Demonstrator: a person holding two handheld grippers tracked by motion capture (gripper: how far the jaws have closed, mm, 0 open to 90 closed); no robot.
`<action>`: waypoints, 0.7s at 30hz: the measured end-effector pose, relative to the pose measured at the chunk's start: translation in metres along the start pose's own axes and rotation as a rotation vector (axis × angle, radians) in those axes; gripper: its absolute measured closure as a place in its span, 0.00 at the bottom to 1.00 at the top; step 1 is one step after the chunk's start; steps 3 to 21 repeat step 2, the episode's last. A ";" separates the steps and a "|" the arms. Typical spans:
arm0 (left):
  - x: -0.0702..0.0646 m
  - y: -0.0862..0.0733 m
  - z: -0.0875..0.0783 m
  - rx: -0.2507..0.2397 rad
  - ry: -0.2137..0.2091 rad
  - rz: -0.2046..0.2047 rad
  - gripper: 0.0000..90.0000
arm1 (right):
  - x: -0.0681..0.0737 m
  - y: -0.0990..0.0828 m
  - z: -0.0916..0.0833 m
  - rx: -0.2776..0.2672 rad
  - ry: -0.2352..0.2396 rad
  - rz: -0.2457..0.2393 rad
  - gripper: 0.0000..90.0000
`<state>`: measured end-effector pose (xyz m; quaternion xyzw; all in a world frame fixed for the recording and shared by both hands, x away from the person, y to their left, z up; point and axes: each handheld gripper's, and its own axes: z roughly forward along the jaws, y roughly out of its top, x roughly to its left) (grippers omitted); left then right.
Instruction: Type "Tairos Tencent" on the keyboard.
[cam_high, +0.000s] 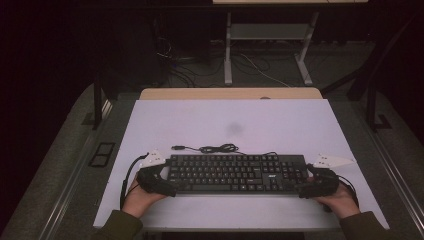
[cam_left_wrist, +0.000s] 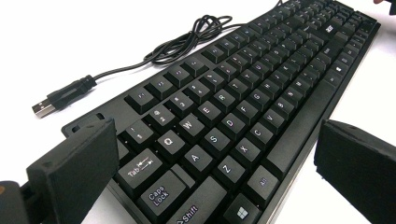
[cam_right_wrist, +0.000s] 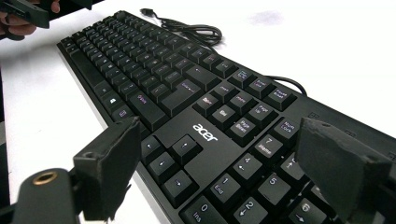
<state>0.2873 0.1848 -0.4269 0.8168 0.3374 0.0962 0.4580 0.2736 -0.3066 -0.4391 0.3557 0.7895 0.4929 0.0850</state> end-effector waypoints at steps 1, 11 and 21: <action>0.000 0.000 0.000 -0.001 0.000 0.000 0.00 | 0.000 0.000 0.000 -0.002 -0.001 0.000 0.16; 0.000 0.000 0.000 -0.001 0.000 -0.001 0.00 | 0.000 0.000 0.000 0.000 -0.003 -0.002 0.16; 0.000 0.000 0.000 -0.001 0.000 -0.001 0.00 | 0.000 0.000 0.000 0.000 -0.003 -0.002 0.16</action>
